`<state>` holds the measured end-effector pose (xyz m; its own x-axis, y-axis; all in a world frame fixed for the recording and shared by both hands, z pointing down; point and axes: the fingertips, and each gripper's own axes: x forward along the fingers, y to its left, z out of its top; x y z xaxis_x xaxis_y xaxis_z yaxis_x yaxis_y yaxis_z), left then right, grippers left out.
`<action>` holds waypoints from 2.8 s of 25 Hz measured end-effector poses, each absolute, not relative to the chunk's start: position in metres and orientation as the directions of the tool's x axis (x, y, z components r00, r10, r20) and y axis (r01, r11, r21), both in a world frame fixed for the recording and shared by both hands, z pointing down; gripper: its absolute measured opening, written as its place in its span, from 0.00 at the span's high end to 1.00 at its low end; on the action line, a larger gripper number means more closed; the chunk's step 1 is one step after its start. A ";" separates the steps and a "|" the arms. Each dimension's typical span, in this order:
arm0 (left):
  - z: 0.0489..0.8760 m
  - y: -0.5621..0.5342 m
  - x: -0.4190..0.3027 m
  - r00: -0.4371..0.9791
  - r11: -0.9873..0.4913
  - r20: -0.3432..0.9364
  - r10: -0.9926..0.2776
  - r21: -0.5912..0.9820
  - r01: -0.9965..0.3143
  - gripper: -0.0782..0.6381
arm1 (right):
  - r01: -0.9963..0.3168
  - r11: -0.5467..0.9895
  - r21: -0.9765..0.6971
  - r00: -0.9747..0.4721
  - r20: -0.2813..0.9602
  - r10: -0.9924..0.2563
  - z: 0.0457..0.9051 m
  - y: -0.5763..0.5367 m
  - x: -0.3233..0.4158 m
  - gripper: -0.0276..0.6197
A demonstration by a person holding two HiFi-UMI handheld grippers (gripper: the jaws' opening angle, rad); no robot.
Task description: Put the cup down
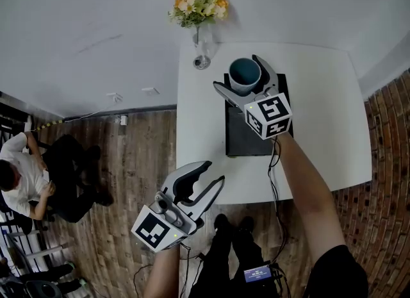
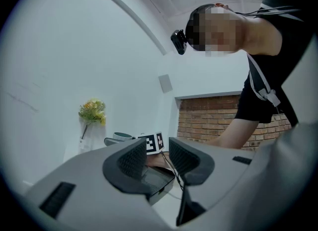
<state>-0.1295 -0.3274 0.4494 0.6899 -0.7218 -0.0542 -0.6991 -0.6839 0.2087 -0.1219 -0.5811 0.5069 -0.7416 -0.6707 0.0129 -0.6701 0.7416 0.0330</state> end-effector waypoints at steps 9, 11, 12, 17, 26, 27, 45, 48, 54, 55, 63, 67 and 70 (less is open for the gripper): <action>0.452 -0.339 -0.125 0.682 -0.675 -0.037 -0.730 0.198 -0.711 0.68 | -0.673 0.740 0.024 -0.739 0.029 -0.673 0.506 -0.574 -0.107 0.13; 0.452 -0.342 -0.124 0.678 -0.670 -0.034 -0.734 0.199 -0.716 0.67 | -0.671 0.741 0.019 -0.740 0.028 -0.672 0.505 -0.570 -0.102 0.13; 0.453 -0.344 -0.123 0.676 -0.668 -0.034 -0.736 0.199 -0.717 0.66 | -0.669 0.743 0.018 -0.743 0.027 -0.669 0.505 -0.568 -0.101 0.13; 0.454 -0.353 -0.117 0.658 -0.649 -0.033 -0.753 0.205 -0.733 0.59 | -0.652 0.758 0.017 -0.758 0.027 -0.652 0.500 -0.553 -0.094 0.13; 0.447 -0.363 -0.109 0.628 -0.621 -0.036 -0.777 0.207 -0.756 0.54 | -0.651 0.759 -0.001 -0.758 0.061 -0.650 0.502 -0.538 -0.080 0.13; 0.446 -0.364 -0.108 0.628 -0.621 -0.035 -0.777 0.204 -0.757 0.54 | -0.652 0.758 -0.003 -0.757 0.063 -0.650 0.502 -0.537 -0.080 0.13; 0.408 -0.347 -0.099 0.648 -0.647 -0.061 -0.759 0.175 -0.742 0.52 | -0.627 0.778 -0.034 -0.779 0.022 -0.627 0.434 -0.466 -0.054 0.13; 0.399 -0.338 -0.098 0.663 -0.662 -0.056 -0.746 0.163 -0.732 0.52 | -0.618 0.784 -0.061 -0.785 0.010 -0.619 0.419 -0.445 -0.047 0.14; 0.381 -0.317 -0.091 0.695 -0.695 -0.052 -0.717 0.140 -0.706 0.52 | -0.611 0.786 -0.096 -0.788 -0.016 -0.615 0.389 -0.403 -0.025 0.14; 0.377 -0.313 -0.088 0.704 -0.703 -0.053 -0.708 0.133 -0.698 0.52 | -0.611 0.786 -0.097 -0.788 -0.028 -0.616 0.381 -0.397 -0.022 0.15; 0.356 -0.281 -0.068 0.765 -0.765 -0.048 -0.643 0.104 -0.636 0.53 | -0.615 0.782 -0.106 -0.777 -0.091 -0.623 0.338 -0.347 -0.006 0.35; 0.349 -0.269 -0.062 0.777 -0.777 -0.055 -0.628 0.096 -0.622 0.53 | -0.627 0.773 -0.102 -0.766 -0.103 -0.635 0.329 -0.330 0.000 0.46; 0.345 -0.259 -0.055 0.786 -0.788 -0.060 -0.615 0.093 -0.609 0.53 | -0.634 0.767 -0.096 -0.760 -0.102 -0.642 0.325 -0.318 0.005 0.58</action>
<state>-0.0550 -0.2594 0.3451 0.7861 -0.6151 -0.0600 -0.6091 -0.7876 0.0934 0.0051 -0.3176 0.3247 -0.7601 -0.6417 -0.1023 -0.6345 0.7669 -0.0963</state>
